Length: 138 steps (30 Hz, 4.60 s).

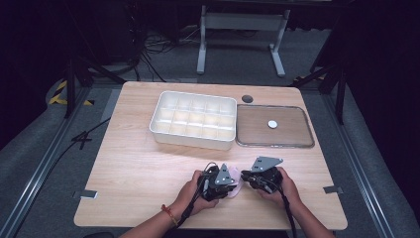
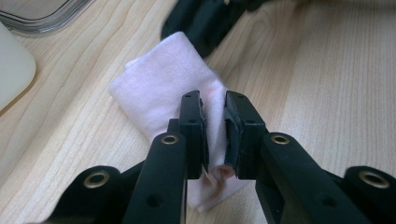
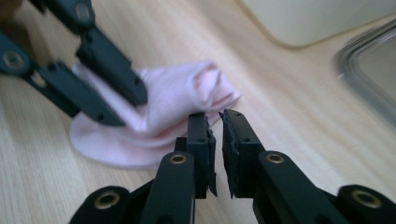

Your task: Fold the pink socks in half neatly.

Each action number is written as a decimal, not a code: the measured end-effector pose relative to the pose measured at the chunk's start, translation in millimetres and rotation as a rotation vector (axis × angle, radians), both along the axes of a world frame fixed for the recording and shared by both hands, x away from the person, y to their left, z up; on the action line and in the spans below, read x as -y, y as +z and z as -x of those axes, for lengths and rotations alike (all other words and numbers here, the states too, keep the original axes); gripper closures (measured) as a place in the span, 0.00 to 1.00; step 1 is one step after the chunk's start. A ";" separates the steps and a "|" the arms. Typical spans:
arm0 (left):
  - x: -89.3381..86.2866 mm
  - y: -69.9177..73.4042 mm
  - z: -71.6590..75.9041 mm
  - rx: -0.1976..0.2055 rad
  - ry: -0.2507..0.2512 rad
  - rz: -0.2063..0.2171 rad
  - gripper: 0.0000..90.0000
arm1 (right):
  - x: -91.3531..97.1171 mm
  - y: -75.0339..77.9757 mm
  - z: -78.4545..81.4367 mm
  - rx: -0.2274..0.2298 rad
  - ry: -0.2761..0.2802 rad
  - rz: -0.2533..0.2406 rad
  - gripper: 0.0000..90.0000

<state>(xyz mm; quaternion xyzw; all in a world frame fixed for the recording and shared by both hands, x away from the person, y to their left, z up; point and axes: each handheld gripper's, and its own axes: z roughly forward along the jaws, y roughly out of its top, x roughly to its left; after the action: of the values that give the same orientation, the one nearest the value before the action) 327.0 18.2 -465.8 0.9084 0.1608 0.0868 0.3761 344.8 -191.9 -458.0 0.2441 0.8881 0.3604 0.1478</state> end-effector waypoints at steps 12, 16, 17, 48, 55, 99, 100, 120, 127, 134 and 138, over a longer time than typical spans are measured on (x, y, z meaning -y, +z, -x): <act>-0.7 -3.2 -0.6 -0.009 0.006 0.016 0.87 | -6.2 15.3 6.3 0.087 0.027 -0.136 0.91; -1.0 -3.8 -0.7 -0.016 0.008 0.024 0.87 | -16.3 6.2 3.7 0.052 0.052 -0.110 0.89; -1.1 -3.6 -0.7 -0.014 0.005 0.021 0.87 | -17.9 4.0 2.6 0.047 0.053 -0.098 0.89; -38.7 24.9 -4.7 -0.002 -0.011 0.145 0.82 | -11.1 -8.2 -0.9 0.007 0.038 -0.074 0.92; -20.9 4.3 -0.2 -0.015 -0.107 0.077 0.82 | -10.5 -8.4 0.5 0.014 0.044 -0.068 0.92; -13.0 -6.7 5.1 -0.047 -0.121 0.069 0.82 | -7.6 -6.1 4.5 0.010 -0.005 -0.017 0.94; -12.3 -6.7 5.6 -0.046 -0.125 0.069 0.82 | -9.0 -5.7 4.5 0.016 -0.002 -0.006 0.94; -7.6 -7.2 7.1 -0.040 -0.137 0.068 0.83 | -5.9 1.6 1.5 0.047 -0.022 -0.047 0.97; -7.6 -7.4 7.3 -0.046 -0.135 0.072 0.83 | -15.3 6.7 17.5 0.030 0.109 -0.049 0.99; -7.3 -8.4 7.2 -0.038 -0.141 0.071 0.84 | -16.5 -5.7 11.1 -0.022 0.085 -0.019 1.00; -6.4 -8.3 8.2 -0.027 -0.138 0.064 0.84 | -14.8 -5.1 9.4 -0.018 0.066 -0.013 1.00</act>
<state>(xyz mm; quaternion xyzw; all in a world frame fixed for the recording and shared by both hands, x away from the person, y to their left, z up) 318.7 24.6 -474.1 0.9060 0.1054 0.0431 0.4077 335.4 -177.0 -463.1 0.2188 0.8946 0.3686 0.1264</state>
